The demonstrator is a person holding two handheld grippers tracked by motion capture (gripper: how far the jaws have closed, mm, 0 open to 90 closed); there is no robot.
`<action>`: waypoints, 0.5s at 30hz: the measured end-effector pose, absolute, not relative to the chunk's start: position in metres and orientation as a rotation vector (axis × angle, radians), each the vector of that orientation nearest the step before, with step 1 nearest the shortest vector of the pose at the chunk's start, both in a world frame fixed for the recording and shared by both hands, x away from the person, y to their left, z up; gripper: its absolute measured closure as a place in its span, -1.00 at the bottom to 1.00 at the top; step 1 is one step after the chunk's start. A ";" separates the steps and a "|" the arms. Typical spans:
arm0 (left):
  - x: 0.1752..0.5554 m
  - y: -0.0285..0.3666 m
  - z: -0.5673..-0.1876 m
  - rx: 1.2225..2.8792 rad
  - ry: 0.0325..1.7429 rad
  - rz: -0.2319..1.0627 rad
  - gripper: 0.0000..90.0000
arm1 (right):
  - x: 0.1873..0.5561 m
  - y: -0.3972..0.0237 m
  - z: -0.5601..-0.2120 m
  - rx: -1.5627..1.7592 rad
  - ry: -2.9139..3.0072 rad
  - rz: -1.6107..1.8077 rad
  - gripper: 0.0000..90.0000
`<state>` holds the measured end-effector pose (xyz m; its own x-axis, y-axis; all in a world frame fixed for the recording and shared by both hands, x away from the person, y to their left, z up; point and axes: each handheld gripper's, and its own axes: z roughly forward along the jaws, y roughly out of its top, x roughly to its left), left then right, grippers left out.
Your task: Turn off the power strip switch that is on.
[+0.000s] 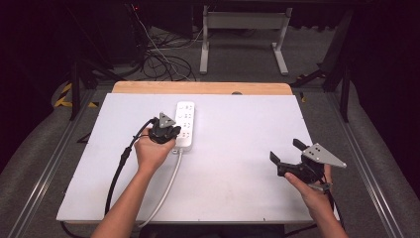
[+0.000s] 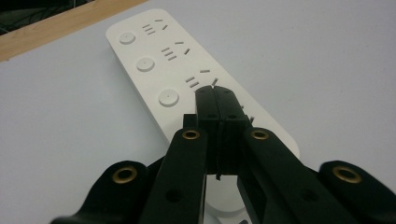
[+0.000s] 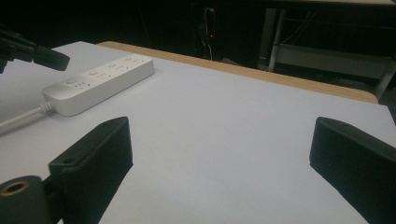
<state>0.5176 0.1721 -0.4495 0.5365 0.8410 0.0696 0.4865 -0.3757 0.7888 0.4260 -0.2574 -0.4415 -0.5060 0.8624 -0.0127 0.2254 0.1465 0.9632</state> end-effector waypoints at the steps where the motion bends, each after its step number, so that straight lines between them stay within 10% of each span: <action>1: 0.519 0.172 -0.451 2.059 1.084 0.615 1.00 | 0.426 -0.258 -0.441 1.040 1.835 1.383 -0.86; 15: 0.530 0.175 -0.462 2.072 1.144 0.619 1.00 | 0.425 -0.257 -0.441 1.038 1.841 1.387 -0.86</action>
<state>0.5298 0.1749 -0.4617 0.5005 0.8621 0.0793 0.5381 -0.3816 0.7516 0.4253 -0.2566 -0.4411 -0.5111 0.8594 -0.0100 0.2277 0.1466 0.9626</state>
